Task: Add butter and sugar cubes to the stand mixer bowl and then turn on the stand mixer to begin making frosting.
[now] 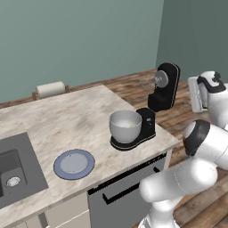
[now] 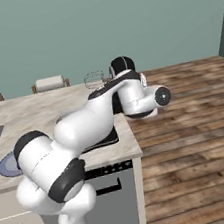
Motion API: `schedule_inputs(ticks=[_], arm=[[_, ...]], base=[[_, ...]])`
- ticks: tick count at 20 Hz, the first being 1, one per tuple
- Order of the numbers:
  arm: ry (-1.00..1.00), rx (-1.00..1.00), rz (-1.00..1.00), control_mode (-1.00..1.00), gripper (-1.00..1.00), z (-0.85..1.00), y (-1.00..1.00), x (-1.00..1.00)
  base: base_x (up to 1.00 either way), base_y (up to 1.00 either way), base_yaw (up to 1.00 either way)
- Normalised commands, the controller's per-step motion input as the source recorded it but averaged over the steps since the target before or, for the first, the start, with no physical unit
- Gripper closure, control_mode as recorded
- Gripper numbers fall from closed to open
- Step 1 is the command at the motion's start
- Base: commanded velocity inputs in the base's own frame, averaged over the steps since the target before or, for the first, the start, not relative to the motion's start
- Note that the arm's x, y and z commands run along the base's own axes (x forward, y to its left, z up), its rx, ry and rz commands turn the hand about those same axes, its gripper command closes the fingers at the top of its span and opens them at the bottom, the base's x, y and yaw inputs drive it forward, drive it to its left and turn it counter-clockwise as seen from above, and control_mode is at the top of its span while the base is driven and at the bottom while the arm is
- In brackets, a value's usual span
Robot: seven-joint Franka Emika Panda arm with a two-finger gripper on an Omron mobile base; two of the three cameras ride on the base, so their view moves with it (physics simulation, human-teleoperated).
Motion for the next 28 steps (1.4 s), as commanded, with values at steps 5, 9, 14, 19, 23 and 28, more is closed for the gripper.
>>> schedule_inputs(ticks=[5,9,14,19,23,28], arm=[[0.0,0.0,0.06,-1.0,-1.0,0.0,-0.07,0.18],[-0.03,0.0,0.07,-1.0,-1.0,0.0,-0.1,0.18],[-0.05,0.0,0.07,-1.0,-1.0,0.0,-0.04,0.2],[-0.05,0.0,0.06,-1.0,-1.0,-0.08,0.0,0.25],[-0.04,0.0,0.06,-1.0,-1.0,-0.14,0.0,0.28],[-0.08,0.0,0.06,-1.0,-1.0,-0.05,0.0,0.21]], base=[[0.0,0.0,0.0],[0.0,0.0,0.0],[0.0,0.0,0.0],[0.0,0.0,0.0],[0.0,0.0,0.0],[0.0,0.0,0.0]])
